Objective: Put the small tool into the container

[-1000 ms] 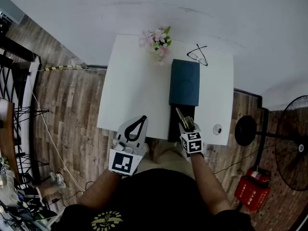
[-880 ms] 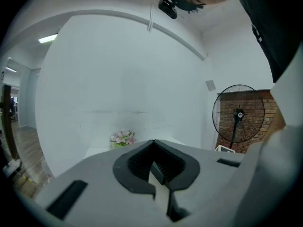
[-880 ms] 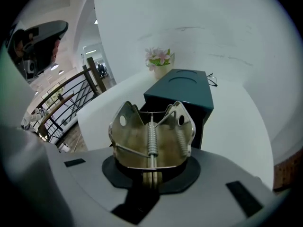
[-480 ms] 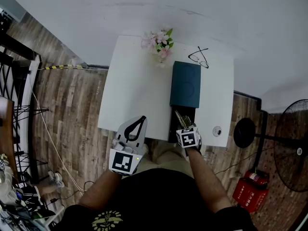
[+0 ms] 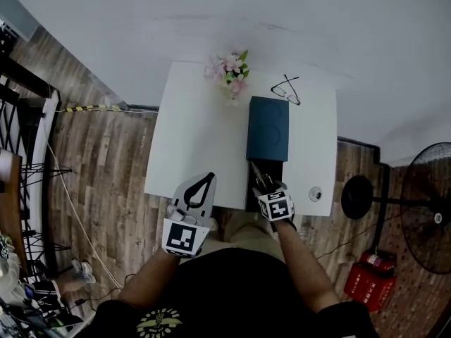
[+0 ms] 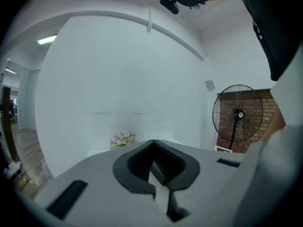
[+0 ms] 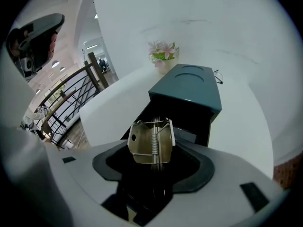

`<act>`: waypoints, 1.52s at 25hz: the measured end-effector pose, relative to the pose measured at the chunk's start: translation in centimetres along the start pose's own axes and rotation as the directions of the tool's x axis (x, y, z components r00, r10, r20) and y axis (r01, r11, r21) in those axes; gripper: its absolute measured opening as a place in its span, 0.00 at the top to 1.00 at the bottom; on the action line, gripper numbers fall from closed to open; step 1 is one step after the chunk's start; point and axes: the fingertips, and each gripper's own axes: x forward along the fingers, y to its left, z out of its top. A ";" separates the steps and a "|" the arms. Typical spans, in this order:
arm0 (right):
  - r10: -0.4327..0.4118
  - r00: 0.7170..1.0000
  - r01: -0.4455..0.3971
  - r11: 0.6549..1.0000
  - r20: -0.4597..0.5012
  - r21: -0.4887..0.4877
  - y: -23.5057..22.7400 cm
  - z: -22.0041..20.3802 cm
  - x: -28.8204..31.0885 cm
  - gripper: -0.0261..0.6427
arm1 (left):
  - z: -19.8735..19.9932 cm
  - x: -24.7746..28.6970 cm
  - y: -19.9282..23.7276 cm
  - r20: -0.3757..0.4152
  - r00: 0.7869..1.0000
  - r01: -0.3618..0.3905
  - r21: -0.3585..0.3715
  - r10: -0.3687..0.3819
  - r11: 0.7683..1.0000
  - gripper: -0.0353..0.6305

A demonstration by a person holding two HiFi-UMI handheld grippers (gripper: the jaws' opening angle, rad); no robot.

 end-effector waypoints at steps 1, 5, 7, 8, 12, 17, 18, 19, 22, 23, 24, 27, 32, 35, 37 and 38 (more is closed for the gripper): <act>-0.010 1.000 0.010 1.000 0.012 0.003 -0.3 0.1 -0.4 0.58 | 0.1 0.0 -0.1 0.001 1.000 0.003 0.002 -0.003 1.000 0.94; -0.054 0.998 0.053 0.998 0.045 0.028 -1.9 0.4 -1.7 0.56 | 0.5 0.2 -0.4 0.006 1.000 0.017 0.001 -0.017 1.000 0.94; -0.072 0.996 0.069 0.996 0.057 0.052 -2.7 0.4 -2.4 0.56 | 0.9 0.4 -0.7 0.014 1.000 0.027 0.009 -0.027 1.000 0.94; -0.080 0.995 0.076 0.995 0.065 0.063 -3.1 0.4 -2.8 0.56 | 1.1 0.4 -0.8 0.020 0.999 0.033 0.014 -0.033 0.999 0.94; -0.113 0.988 0.102 0.989 0.108 0.103 -4.1 0.6 -4.6 0.56 | 1.9 0.3 -1.1 0.039 0.998 0.051 0.028 -0.052 0.998 0.94; -0.179 0.955 0.153 0.981 0.238 0.123 -4.7 2.5 -7.9 0.59 | 2.5 0.3 -1.2 0.050 0.996 0.069 0.023 -0.070 0.997 0.94; -0.192 0.945 0.164 0.979 0.265 0.124 -4.7 3.0 -8.6 0.64 | 2.6 0.3 -1.3 0.055 0.996 0.073 0.020 -0.074 0.997 0.94; -0.204 0.935 0.175 0.977 0.289 0.125 -4.6 3.4 -9.3 0.69 | 2.7 0.3 -1.3 0.059 0.995 0.075 0.019 -0.076 0.997 0.94; -0.247 0.905 0.221 0.969 0.345 0.115 -4.4 4.3 -11.1 0.86 | 3.0 0.3 -1.3 0.065 0.994 0.081 0.019 -0.082 0.997 0.94; -0.259 0.894 0.233 0.966 0.365 0.113 -4.3 4.7 -11.8 0.91 | 3.0 0.3 -1.3 0.065 0.994 0.083 0.017 -0.084 0.996 0.94; -0.265 0.883 0.239 0.964 0.387 0.114 -4.1 5.0 -12.4 0.94 | 3.0 0.2 -1.3 0.065 0.994 0.085 0.017 -0.086 0.996 0.94; -0.258 0.846 0.223 0.966 0.466 0.129 -3.3 6.3 -14.2 0.96 | 3.1 0.0 -1.0 0.063 0.994 0.085 0.016 -0.086 0.996 0.94; -0.251 0.776 0.217 0.968 0.579 0.128 -1.8 8.6 -17.7 0.96 | 3.3 -0.3 -0.3 0.022 0.996 0.083 -0.003 -0.083 0.997 0.94; -0.246 0.736 0.215 0.968 0.630 0.127 -0.8 9.8 -19.8 0.96 | 3.6 -0.6 -0.7 0.055 0.992 0.114 0.003 -0.114 0.994 0.94; -0.243 0.720 0.205 0.969 0.650 0.135 -0.1 10.3 -21.0 0.96 | 3.7 -0.8 -1.0 0.068 0.988 0.140 0.012 -0.140 0.990 0.94; -0.244 0.712 0.201 0.969 0.659 0.142 0.2 10.5 -21.7 0.96 | 3.7 -0.9 -1.2 0.071 0.986 0.151 0.017 -0.152 0.988 0.94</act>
